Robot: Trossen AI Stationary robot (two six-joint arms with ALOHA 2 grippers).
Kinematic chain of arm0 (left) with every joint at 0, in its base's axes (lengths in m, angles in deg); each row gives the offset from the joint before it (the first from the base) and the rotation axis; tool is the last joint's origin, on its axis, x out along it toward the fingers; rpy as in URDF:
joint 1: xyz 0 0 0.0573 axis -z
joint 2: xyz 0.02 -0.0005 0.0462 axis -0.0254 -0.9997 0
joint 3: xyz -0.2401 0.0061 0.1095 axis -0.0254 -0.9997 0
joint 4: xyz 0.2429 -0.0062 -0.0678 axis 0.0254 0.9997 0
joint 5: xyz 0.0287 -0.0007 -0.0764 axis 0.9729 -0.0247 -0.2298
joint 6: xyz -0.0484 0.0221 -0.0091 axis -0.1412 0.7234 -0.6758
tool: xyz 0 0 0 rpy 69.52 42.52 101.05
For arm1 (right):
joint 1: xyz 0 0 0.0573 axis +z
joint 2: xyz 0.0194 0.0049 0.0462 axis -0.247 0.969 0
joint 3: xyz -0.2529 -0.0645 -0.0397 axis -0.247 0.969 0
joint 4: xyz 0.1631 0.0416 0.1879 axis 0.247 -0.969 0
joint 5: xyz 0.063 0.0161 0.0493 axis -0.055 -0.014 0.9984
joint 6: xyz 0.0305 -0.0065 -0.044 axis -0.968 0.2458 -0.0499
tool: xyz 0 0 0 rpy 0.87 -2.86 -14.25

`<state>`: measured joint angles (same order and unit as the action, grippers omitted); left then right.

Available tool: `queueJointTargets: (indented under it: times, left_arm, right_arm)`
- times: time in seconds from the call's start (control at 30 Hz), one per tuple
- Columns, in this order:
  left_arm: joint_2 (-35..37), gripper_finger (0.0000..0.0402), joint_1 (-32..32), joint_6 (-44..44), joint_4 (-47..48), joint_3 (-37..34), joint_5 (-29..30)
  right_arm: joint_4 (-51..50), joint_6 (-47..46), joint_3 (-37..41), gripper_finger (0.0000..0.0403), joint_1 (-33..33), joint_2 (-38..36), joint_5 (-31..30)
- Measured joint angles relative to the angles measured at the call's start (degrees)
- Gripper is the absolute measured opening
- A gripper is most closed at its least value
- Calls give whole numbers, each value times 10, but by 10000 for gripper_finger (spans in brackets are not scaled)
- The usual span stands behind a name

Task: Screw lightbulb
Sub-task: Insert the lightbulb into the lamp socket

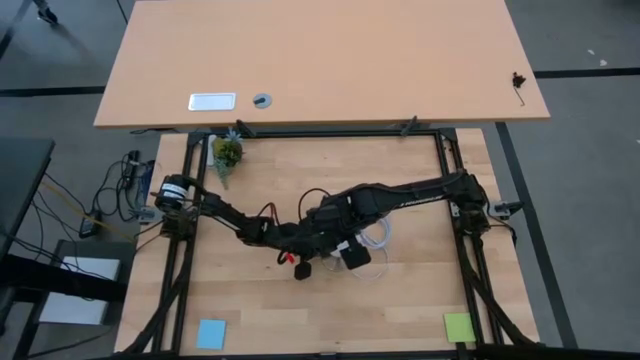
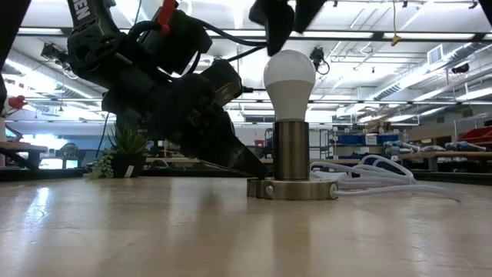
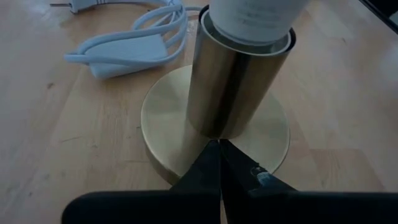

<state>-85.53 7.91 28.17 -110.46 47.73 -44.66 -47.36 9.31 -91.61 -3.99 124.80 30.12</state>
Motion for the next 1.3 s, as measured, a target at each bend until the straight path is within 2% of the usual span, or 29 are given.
queueJointTargets:
  times: [0.27, 0.47, 0.6, 0.7, 0.8, 0.87, 0.97, 1.13, 1.3]
  left_arm:
    - [0, 0, 0, 4, -2, -1, 0]
    - [-1, 0, 0, -1, -3, -1, 1]
    - [-2, 0, 0, -2, -7, -2, 2]
    - [-2, 0, 0, -3, -8, -2, 3]
    - [-2, 0, 0, -3, -9, -2, 6]
    - [-2, 0, 0, -3, -9, -2, 7]
    - [-2, 0, 0, -3, -10, -2, 7]
    - [-2, 0, 0, -3, -12, -2, 7]
    - [-2, 0, 0, -3, -12, -2, 7]
  right_arm:
    - [27, 3, 44, 333, 0, 1, 0]
    - [33, -39, 69, 309, 0, 1, 0]
    - [42, -116, 74, 283, 0, 1, 0]
    - [44, -232, 74, 266, 1, 0, -1]
    - [41, -345, 74, 259, 4, 0, 0]
    - [40, -371, 74, 262, 10, 0, -1]
    - [38, -352, 75, 278, 20, -1, -3]
    - [12, -260, 66, 310, 29, -1, -5]
    - [-12, -189, 55, 323, 28, -2, -25]
